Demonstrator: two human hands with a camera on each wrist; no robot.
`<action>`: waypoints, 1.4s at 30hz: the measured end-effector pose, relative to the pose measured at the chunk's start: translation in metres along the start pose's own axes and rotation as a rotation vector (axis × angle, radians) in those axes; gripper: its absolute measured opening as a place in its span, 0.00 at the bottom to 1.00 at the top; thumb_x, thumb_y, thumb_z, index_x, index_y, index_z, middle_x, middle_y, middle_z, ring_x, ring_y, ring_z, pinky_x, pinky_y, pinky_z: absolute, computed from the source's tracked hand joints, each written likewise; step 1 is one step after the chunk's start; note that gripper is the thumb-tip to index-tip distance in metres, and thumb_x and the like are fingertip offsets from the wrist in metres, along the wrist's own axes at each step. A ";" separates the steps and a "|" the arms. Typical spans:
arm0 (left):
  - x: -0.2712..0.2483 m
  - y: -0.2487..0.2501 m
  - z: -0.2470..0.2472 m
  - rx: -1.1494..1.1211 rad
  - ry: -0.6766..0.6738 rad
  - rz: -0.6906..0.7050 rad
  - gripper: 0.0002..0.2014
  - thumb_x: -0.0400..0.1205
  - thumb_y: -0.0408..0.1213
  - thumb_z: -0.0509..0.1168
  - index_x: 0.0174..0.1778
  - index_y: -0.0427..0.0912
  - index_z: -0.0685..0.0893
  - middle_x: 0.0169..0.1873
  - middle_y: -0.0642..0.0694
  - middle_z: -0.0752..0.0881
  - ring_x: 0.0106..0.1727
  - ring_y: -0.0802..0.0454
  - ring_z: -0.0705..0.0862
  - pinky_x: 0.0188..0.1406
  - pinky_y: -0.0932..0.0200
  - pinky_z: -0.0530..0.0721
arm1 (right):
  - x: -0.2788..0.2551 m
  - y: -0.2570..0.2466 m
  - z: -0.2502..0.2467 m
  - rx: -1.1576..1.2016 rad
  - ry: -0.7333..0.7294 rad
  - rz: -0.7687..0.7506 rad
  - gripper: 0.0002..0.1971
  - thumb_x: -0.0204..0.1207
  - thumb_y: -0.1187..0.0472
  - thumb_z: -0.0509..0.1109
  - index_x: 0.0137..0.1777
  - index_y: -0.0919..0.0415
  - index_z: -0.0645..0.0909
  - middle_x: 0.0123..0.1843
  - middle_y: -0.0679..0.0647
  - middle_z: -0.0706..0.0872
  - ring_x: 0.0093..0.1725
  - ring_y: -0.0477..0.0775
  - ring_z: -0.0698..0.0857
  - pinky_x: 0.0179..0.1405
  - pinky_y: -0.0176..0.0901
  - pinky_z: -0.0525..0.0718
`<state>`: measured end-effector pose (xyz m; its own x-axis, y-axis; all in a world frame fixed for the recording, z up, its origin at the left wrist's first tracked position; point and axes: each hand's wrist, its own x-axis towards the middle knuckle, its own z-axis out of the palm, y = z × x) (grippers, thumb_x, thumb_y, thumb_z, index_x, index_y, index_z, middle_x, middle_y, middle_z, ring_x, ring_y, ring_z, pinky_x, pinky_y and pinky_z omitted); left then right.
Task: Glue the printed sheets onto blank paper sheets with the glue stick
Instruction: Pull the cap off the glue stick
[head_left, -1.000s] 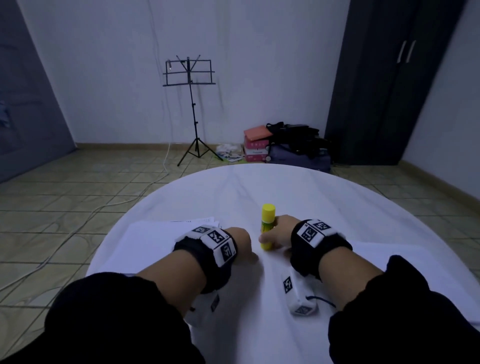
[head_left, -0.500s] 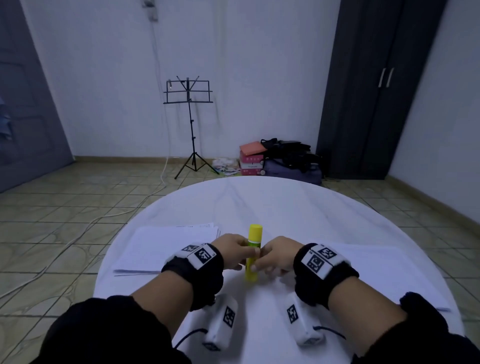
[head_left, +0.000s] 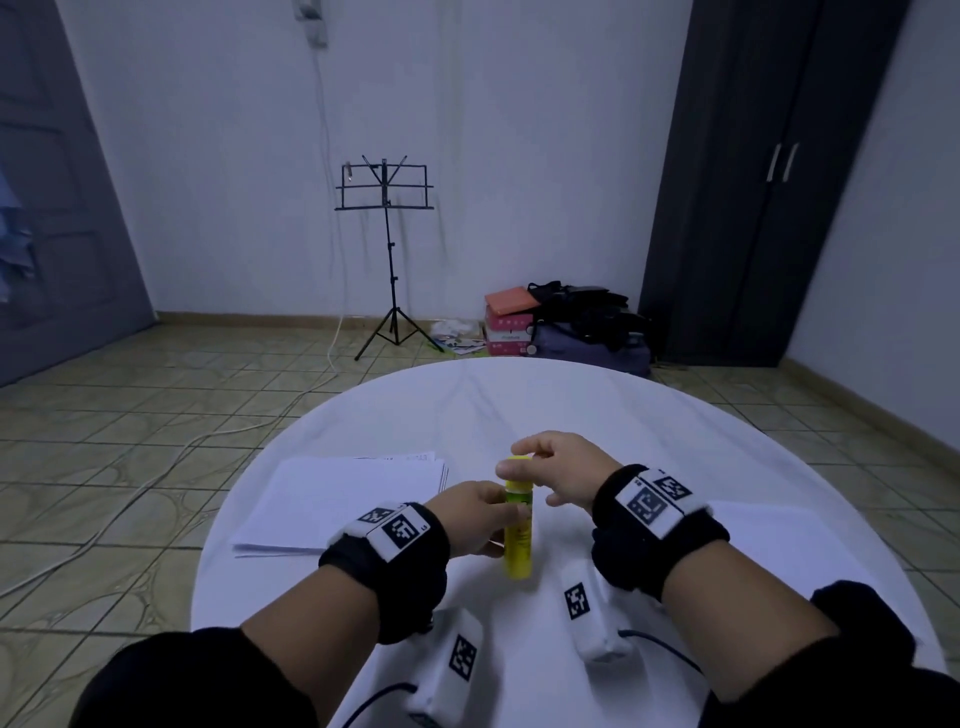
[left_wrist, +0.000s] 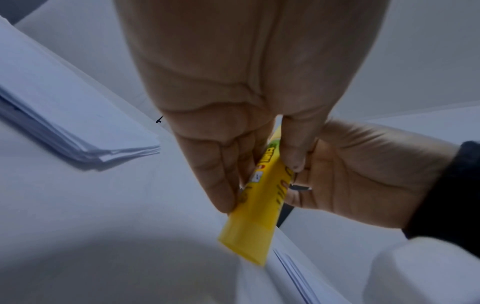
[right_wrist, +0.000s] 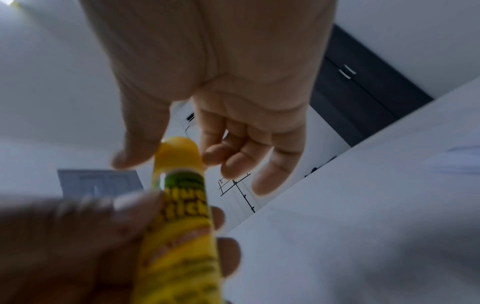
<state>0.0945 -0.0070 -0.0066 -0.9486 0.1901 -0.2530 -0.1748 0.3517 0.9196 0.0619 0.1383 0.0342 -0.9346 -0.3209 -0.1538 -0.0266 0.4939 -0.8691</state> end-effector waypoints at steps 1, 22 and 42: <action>0.000 0.000 0.000 -0.003 0.000 0.000 0.07 0.85 0.37 0.62 0.54 0.39 0.81 0.52 0.39 0.84 0.52 0.45 0.85 0.60 0.52 0.83 | 0.001 0.001 0.000 -0.007 -0.021 0.009 0.30 0.74 0.51 0.74 0.74 0.58 0.72 0.65 0.54 0.77 0.64 0.53 0.78 0.49 0.41 0.77; 0.002 -0.014 -0.014 -0.092 0.024 -0.161 0.05 0.83 0.36 0.66 0.44 0.38 0.81 0.42 0.39 0.83 0.33 0.49 0.82 0.45 0.54 0.87 | 0.042 -0.002 0.011 0.227 0.221 0.063 0.06 0.76 0.59 0.70 0.52 0.56 0.81 0.47 0.54 0.83 0.40 0.50 0.78 0.35 0.39 0.73; 0.023 -0.033 -0.026 -0.302 0.014 -0.236 0.10 0.82 0.36 0.67 0.36 0.38 0.78 0.27 0.45 0.82 0.28 0.52 0.84 0.32 0.58 0.88 | 0.110 0.026 0.007 -0.404 -0.050 0.294 0.45 0.73 0.61 0.76 0.84 0.51 0.52 0.73 0.57 0.75 0.52 0.58 0.83 0.57 0.52 0.83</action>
<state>0.0720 -0.0381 -0.0349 -0.8762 0.1225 -0.4661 -0.4567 0.0979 0.8842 -0.0393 0.1099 -0.0090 -0.9051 -0.1544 -0.3962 0.0910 0.8398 -0.5352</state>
